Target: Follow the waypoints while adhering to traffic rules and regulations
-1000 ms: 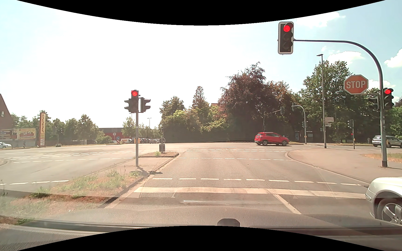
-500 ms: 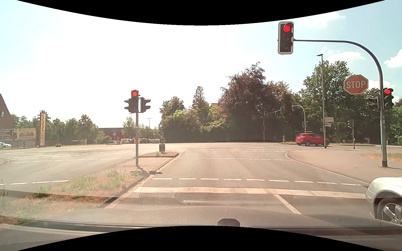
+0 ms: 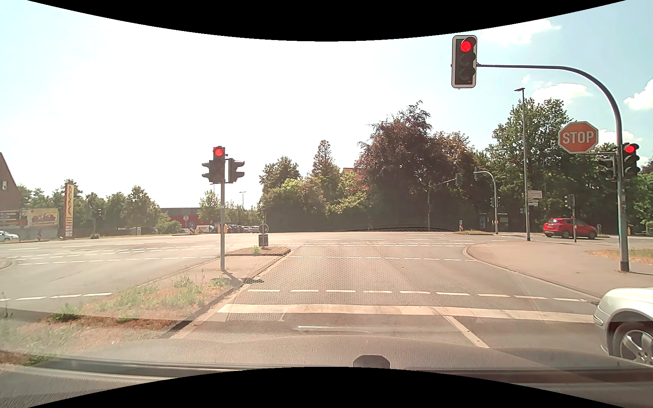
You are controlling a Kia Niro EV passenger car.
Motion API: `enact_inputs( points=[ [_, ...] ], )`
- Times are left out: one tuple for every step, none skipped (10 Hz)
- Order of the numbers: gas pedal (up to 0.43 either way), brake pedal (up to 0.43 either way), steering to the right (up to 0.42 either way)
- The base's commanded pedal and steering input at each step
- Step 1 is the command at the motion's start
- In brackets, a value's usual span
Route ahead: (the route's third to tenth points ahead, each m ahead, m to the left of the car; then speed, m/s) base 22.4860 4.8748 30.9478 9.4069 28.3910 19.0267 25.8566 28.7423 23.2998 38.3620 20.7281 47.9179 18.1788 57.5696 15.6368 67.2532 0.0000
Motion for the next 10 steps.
enact_inputs(
  points=[
    [0.000, 0.274, -0.030],
    [0.000, 0.274, -0.030],
    [0.000, 0.274, -0.030],
    [0.000, 0.274, -0.030],
    [0.000, 0.274, -0.030],
    [0.000, 0.274, -0.030],
    [0.000, 0.274, -0.030],
    [0.000, 0.274, -0.031],
    [0.000, 0.274, -0.031],
    [0.000, 0.274, -0.031]
  ],
)
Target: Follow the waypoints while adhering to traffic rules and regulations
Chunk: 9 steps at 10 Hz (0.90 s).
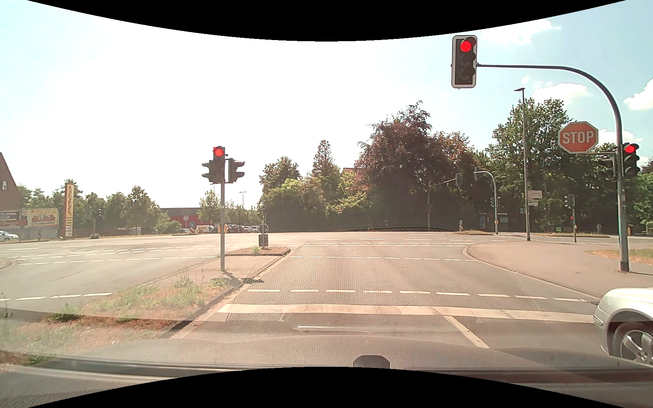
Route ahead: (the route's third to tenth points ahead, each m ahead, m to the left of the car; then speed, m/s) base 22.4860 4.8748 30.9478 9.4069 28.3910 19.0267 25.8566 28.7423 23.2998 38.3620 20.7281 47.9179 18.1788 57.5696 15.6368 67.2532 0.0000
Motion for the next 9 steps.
enact_inputs(
  points=[
    [0.000, 0.274, -0.031],
    [0.000, 0.274, -0.031],
    [0.000, 0.274, -0.031],
    [0.000, 0.274, -0.031],
    [0.000, 0.274, -0.031],
    [0.000, 0.274, -0.031],
    [0.000, 0.274, -0.031],
    [0.000, 0.274, -0.031],
    [0.000, 0.274, -0.031]
  ],
)
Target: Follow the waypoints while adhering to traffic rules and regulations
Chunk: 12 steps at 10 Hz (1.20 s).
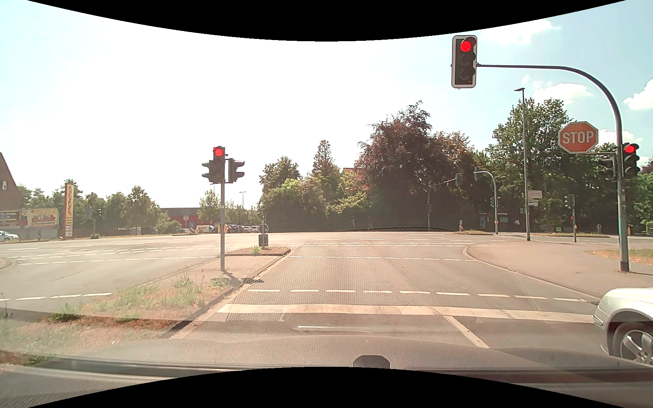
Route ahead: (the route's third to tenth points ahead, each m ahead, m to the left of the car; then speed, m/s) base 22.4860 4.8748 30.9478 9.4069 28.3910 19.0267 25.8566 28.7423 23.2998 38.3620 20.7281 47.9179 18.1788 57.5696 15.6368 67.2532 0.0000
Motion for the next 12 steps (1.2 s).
enact_inputs(
  points=[
    [0.000, 0.274, -0.031],
    [0.000, 0.274, -0.031],
    [0.000, 0.274, -0.031],
    [0.000, 0.274, -0.031],
    [0.000, 0.274, -0.031],
    [0.000, 0.274, -0.031],
    [0.000, 0.274, -0.031],
    [0.000, 0.274, -0.031],
    [0.000, 0.274, -0.031],
    [0.000, 0.274, -0.031],
    [0.000, 0.274, -0.031],
    [0.000, 0.274, -0.031]
  ],
)
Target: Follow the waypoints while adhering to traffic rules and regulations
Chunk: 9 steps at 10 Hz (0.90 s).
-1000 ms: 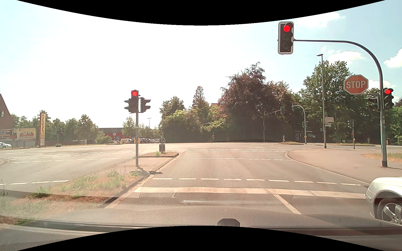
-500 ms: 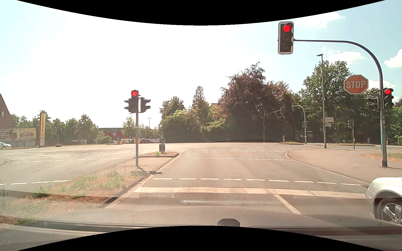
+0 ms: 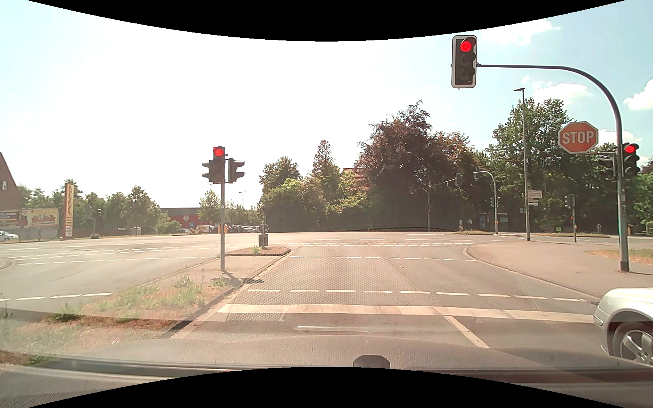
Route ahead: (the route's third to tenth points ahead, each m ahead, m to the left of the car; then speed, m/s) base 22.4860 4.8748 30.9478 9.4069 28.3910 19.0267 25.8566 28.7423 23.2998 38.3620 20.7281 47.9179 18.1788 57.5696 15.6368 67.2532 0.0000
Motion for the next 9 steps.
enact_inputs(
  points=[
    [0.000, 0.274, -0.031],
    [0.000, 0.274, -0.031],
    [0.000, 0.274, -0.031],
    [0.000, 0.274, -0.031],
    [0.000, 0.274, -0.031],
    [0.000, 0.274, -0.031],
    [0.000, 0.274, -0.031],
    [0.000, 0.274, -0.031],
    [0.000, 0.274, -0.031]
  ],
)
